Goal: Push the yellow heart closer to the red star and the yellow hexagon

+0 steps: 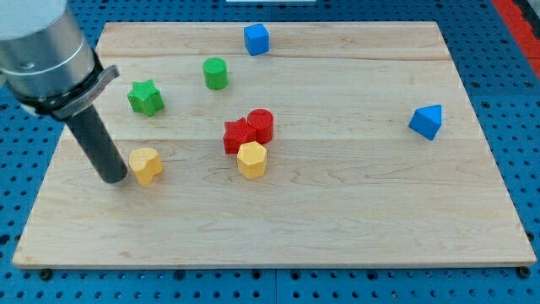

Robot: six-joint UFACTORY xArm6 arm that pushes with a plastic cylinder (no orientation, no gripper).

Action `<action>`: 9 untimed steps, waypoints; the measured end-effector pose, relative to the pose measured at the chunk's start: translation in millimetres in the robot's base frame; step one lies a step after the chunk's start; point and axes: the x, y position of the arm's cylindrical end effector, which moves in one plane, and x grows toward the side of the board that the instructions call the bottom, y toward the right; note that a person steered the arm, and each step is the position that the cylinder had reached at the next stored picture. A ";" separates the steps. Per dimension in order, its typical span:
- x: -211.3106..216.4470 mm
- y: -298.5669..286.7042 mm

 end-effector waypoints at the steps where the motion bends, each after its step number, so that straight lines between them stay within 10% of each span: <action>1: -15.4 10.8; 9: -20.3 68.5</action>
